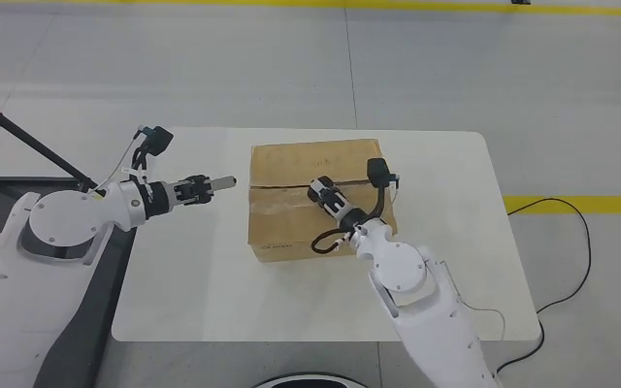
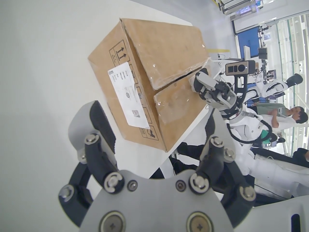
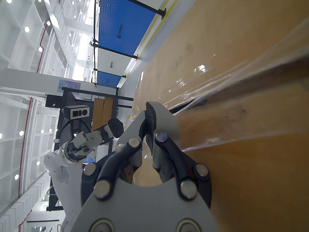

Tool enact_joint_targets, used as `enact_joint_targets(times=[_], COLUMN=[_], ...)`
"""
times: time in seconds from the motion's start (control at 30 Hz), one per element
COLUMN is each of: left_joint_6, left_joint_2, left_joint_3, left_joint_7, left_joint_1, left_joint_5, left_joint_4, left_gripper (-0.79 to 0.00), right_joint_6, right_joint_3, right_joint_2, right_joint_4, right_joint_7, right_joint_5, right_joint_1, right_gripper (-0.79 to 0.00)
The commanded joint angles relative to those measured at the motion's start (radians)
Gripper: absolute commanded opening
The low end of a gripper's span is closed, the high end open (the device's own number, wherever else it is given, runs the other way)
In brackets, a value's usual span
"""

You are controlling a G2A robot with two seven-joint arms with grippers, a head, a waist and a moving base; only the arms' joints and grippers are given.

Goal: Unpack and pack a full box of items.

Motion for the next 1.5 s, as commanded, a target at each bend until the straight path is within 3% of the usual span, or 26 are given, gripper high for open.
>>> enact_joint_targets(times=[0.0, 0.73, 1.47], left_joint_6=[-0.001, 0.005, 0.003], left_joint_2=[0.0, 0.006, 0.019], left_joint_3=[0.003, -0.035, -0.146], left_joint_7=[0.002, 0.006, 0.021], left_joint_1=[-0.001, 0.018, 0.094], left_joint_5=[0.0, 0.004, -0.016], left_joint_4=[0.001, -0.005, -0.003], left_gripper=[0.0, 0.0, 0.0], right_joint_6=[0.003, -0.011, -0.029], right_joint_3=[0.002, -0.085, -0.163], right_joint_2=[0.001, -0.022, -0.051], right_joint_4=[-0.002, 0.033, 0.101], right_joint_7=[0.008, 0.067, 0.096], right_joint_5=[-0.001, 0.039, 0.056], right_joint_1=[-0.003, 0.041, 0.112], right_gripper=[-0.785, -0.785, -0.785])
